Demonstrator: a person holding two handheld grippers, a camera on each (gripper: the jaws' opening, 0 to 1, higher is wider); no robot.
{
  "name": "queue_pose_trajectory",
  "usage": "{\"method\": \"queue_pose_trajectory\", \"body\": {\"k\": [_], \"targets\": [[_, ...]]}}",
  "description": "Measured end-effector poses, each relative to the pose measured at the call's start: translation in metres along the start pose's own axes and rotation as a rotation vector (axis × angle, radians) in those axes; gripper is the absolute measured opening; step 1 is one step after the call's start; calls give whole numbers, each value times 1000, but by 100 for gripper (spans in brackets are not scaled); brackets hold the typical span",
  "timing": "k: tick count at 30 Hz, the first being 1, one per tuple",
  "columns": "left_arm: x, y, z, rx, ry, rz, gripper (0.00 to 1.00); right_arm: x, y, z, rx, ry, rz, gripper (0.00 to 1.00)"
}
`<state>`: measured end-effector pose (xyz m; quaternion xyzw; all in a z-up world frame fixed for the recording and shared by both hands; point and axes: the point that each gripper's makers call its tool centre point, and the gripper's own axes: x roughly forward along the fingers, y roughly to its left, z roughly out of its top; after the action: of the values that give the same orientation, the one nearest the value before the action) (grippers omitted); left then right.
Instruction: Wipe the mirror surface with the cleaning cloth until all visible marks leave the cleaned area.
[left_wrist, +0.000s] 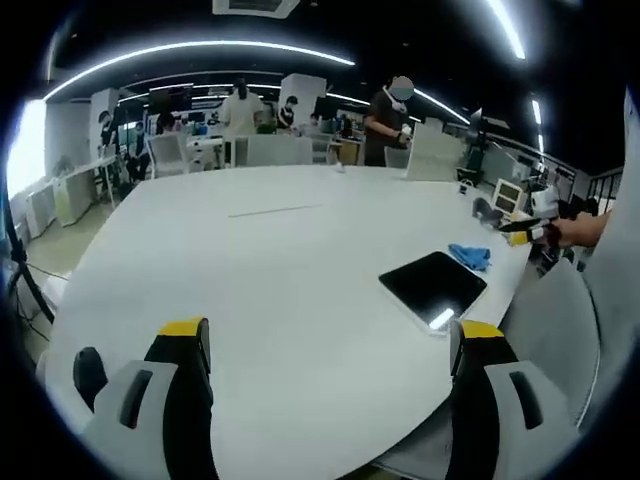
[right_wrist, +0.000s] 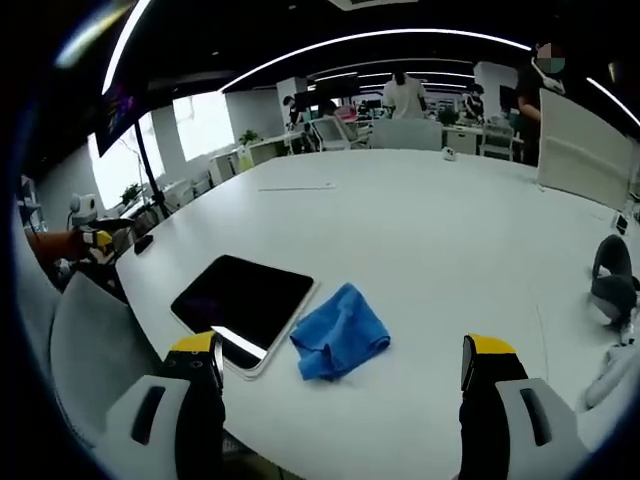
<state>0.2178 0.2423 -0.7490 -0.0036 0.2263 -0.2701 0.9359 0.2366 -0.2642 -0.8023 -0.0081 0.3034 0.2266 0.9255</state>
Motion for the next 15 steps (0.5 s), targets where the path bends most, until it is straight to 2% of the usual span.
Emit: {"method": "queue_pose_trajectory", "body": {"k": [4, 11, 15], "targets": [[1, 5, 2, 3, -10, 9, 99, -2, -5, -5, 9, 5, -7, 98], [3, 11, -5, 1, 8, 13, 99, -7, -7, -8, 20, 11, -23, 98], [5, 7, -2, -3, 6, -5, 99, -8, -10, -1, 28, -3, -25, 98]]}}
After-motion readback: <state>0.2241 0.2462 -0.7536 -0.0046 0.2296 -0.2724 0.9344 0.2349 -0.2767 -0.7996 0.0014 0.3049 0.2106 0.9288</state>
